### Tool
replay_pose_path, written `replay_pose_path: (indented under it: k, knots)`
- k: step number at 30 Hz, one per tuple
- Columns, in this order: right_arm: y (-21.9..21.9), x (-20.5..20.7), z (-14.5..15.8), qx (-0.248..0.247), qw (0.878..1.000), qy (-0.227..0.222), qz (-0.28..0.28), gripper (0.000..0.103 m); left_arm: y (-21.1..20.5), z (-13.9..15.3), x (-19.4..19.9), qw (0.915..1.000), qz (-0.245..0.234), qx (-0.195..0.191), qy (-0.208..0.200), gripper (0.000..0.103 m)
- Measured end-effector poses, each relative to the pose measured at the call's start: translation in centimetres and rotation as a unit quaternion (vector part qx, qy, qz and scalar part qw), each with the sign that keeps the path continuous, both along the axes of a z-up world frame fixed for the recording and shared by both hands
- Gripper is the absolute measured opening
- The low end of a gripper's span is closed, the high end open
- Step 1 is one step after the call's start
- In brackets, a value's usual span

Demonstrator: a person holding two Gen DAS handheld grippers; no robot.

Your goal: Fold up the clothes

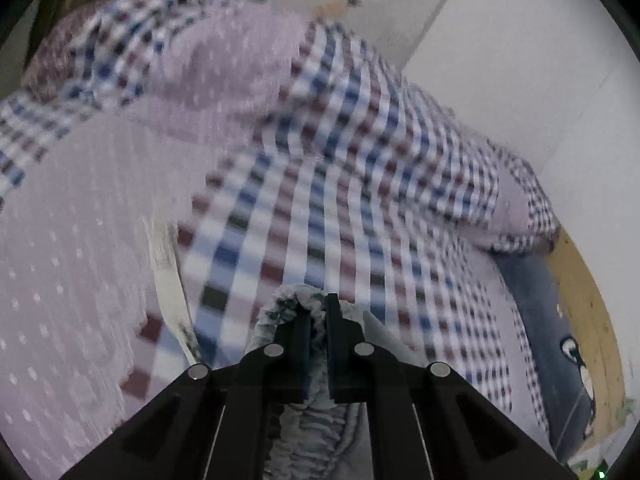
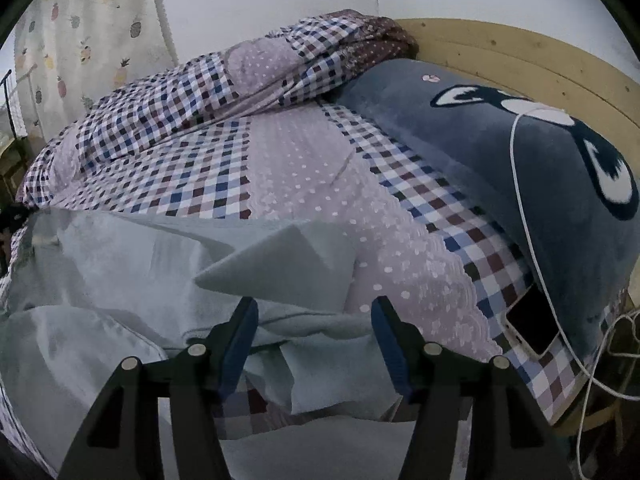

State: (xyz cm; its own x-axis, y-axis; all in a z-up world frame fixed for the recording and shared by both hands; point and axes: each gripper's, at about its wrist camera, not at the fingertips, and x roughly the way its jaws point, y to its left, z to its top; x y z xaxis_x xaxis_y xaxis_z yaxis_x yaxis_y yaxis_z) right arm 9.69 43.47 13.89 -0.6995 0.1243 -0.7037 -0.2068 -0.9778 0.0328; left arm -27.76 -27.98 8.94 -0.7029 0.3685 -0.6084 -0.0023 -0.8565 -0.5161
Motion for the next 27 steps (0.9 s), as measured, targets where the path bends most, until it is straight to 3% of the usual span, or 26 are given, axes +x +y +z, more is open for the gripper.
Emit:
replay_pose_path:
  k: [5, 7, 13, 18, 24, 26, 27]
  knots:
    - [0.8, -0.9, 0.3, 0.031, 0.999, -0.01, 0.012, 0.064, -2.4, 1.7, -1.1, 0.9989, 0.045, -0.01, 0.012, 0.005]
    - [2.4, -1.1, 0.7, 0.02, 1.0, -0.004, 0.002, 0.07, -3.9, 1.9, -1.0, 0.9978, 0.063, -0.017, 0.012, 0.005]
    - [8.2, -4.5, -1.0, -0.103, 0.994, -0.022, -0.026, 0.075, -8.1, 1.2, -0.4, 0.9934, 0.11, -0.031, 0.001, 0.005]
    - [9.5, -10.9, -4.1, -0.201, 0.977, -0.064, 0.022, 0.075, -9.5, -0.2, 0.2, 0.9914, 0.125, -0.037, -0.014, 0.005]
    - [6.6, -18.5, -9.0, -0.228, 0.955, -0.161, 0.103, 0.075, -9.7, -0.9, 0.6, 0.991, 0.125, -0.043, -0.022, 0.005]
    - [4.6, -19.9, -9.9, -0.201, 0.952, -0.189, 0.132, 0.066, -9.6, -0.9, 0.5, 0.9911, 0.123, -0.046, -0.023, 0.005]
    - [3.5, -20.3, -9.8, -0.171, 0.955, -0.194, 0.149, 0.033, -9.6, -0.9, 0.4, 0.9913, 0.122, -0.045, -0.023, 0.005]
